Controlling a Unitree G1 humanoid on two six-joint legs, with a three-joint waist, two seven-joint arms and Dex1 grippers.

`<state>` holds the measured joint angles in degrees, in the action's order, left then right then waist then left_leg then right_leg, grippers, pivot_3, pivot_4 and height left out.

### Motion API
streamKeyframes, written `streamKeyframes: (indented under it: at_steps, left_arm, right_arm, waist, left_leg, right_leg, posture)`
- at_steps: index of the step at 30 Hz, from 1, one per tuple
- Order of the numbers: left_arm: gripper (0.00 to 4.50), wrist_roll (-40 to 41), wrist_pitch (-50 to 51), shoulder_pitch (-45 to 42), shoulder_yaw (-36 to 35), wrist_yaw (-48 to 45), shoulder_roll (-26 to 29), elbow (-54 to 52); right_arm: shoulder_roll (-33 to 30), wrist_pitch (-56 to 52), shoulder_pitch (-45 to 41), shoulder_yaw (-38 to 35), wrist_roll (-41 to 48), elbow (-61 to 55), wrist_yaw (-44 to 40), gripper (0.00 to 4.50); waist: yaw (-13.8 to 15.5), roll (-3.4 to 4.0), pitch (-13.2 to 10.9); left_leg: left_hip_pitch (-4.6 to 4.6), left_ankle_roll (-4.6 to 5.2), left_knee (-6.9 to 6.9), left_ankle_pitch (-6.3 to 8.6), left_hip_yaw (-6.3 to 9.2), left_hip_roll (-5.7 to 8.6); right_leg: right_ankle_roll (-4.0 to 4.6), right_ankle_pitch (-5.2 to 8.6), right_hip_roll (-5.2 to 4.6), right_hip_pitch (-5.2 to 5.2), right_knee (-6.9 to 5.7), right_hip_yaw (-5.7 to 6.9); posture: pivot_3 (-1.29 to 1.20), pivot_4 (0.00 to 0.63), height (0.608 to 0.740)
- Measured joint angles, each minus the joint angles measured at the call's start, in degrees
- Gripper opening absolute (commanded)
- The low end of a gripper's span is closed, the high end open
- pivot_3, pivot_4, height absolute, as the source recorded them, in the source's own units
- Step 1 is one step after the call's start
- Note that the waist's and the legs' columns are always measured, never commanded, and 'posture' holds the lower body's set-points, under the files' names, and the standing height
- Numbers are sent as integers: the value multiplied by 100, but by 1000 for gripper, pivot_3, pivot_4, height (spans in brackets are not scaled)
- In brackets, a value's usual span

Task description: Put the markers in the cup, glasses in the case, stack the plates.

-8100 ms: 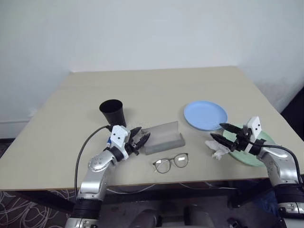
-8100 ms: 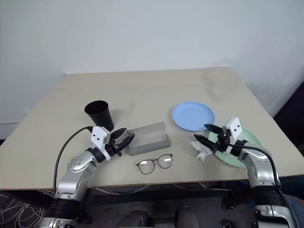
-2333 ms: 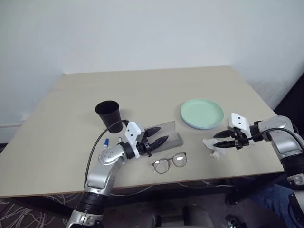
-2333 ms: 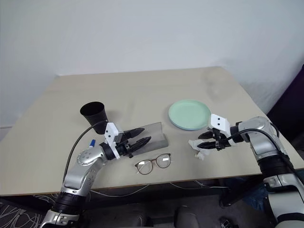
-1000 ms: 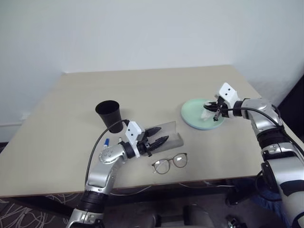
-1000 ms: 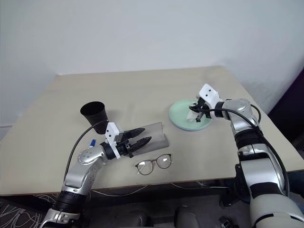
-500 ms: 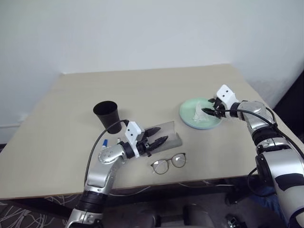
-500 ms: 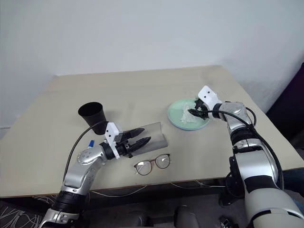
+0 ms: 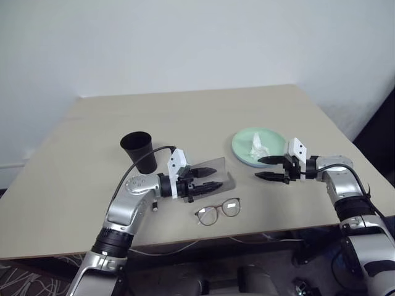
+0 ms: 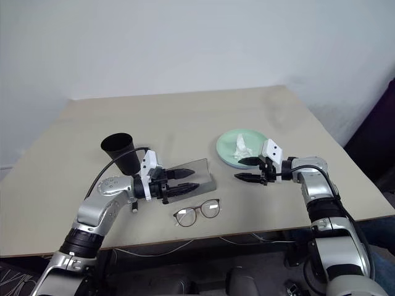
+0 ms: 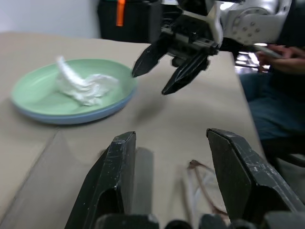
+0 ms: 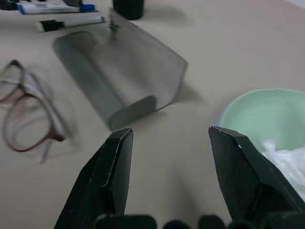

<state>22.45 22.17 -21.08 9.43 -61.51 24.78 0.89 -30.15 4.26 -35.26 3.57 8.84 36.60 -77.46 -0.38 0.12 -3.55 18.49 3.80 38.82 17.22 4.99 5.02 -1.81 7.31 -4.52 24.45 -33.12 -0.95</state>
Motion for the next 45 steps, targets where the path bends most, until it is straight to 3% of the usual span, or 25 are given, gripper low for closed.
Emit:
streamKeyframes:
  at_steps: [11, 20, 33, 36, 40, 45]
  left_arm:
    - [2484, -534, 83, -769, 965, -1206, 555, 585]
    - [2484, -1254, -274, -1324, 1709, -1736, 465, 1284]
    - [2484, -1560, -486, -1853, 1884, -2231, 187, 2149]
    - [1837, -1665, -525, -1853, 1918, -2339, 190, 2265]
    - [465, -1748, -595, -1858, 1966, -2478, 186, 2318]
    - [465, -1758, -601, -1932, 1963, -2516, 109, 2378]
  right_arm:
    - [285, 0, 408, 111, 44, -202, 254, 2723]
    - [479, 98, 673, 121, 50, -473, 611, 2723]
    - [551, 115, 1034, 144, 54, -667, 972, 2723]
    - [577, 122, 1084, 156, 54, -667, 1030, 2750]
    - [586, 127, 1084, 156, 54, -667, 1112, 2750]
    - [607, 132, 1099, 166, 54, -669, 1140, 2750]
  waist:
    - [0, -1, 0]
    - [1, -1, 0]
    - [-24, -2, -1]
    - [-66, -2, -1]
    - [-85, -2, -1]
    - [-89, -2, 0]
  left_leg:
    - [2, -1, 9, 0, -1, -3]
    - [2, -5, 9, 3, 1, -10]
    - [2, -5, 16, 4, -14, -29]
    - [3, -5, 18, 4, -17, -30]
    - [2, -4, 20, 4, -20, -30]
    - [1, -5, 30, 4, -23, -35]
  right_leg:
    - [1, 0, 12, 0, -1, -14]
    - [1, 0, 25, 2, -1, -22]
    - [1, 0, 60, 2, -1, -65]
    - [1, 0, 62, 2, -1, -69]
    - [1, 0, 63, 2, -1, -75]
    - [1, 0, 69, 0, -11, -80]
  posture:
    - [0, 0, 740]
    - [0, 0, 740]
    - [0, 0, 740]
    - [0, 0, 740]
    - [0, 0, 740]
    - [0, 0, 740]
